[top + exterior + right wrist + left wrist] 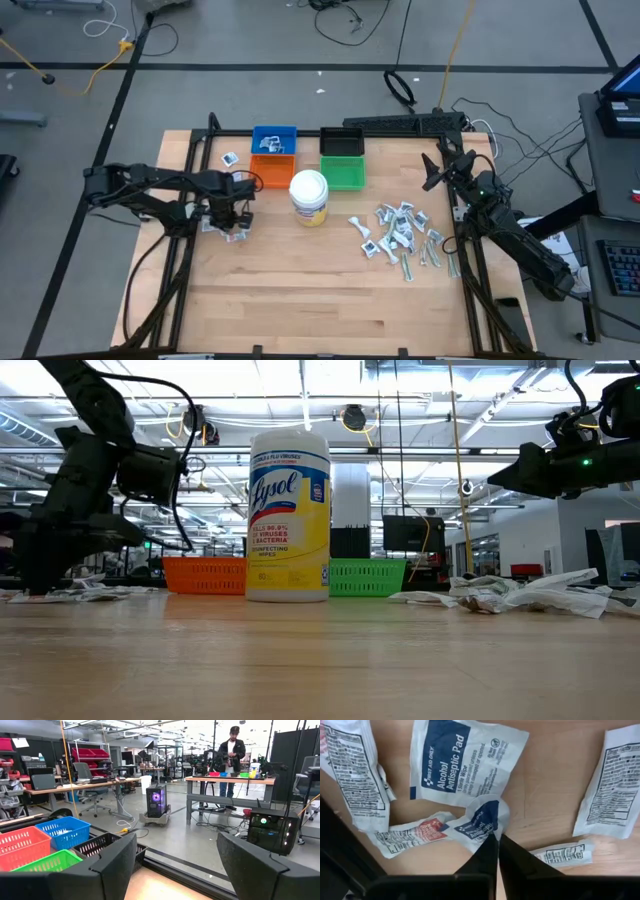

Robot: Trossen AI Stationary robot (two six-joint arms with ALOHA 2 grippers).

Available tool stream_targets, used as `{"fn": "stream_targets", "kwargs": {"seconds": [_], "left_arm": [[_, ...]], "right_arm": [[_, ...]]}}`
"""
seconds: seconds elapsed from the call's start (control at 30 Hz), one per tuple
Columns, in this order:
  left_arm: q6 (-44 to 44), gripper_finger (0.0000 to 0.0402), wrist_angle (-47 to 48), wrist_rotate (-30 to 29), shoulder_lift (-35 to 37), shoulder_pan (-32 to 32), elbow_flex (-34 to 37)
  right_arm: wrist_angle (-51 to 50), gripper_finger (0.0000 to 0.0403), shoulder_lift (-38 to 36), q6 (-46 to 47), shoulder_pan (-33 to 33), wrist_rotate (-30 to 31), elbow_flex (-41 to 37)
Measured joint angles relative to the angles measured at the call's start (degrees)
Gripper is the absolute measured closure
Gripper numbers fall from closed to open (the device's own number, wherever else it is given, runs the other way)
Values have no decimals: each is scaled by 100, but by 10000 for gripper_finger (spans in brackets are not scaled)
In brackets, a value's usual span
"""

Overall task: Pick & Place First Aid Supplies
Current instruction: Put the blue alcohol pad into the blue bin

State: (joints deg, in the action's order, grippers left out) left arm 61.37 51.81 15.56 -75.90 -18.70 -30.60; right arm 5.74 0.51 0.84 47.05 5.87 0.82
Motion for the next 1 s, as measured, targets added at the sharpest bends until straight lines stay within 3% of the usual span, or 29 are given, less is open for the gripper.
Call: {"fn": "stream_targets", "kwargs": {"seconds": [0.8, 1.0], "left_arm": [[-708, 397, 1584, -188, 67, -2, -1880], [-1062, 398, 1618, -214, -53, -477, -2154]], "right_arm": [[0, 131, 0, 0, -1, 2, -1], [0, 132, 0, -2, 0, 2, 0]]}}
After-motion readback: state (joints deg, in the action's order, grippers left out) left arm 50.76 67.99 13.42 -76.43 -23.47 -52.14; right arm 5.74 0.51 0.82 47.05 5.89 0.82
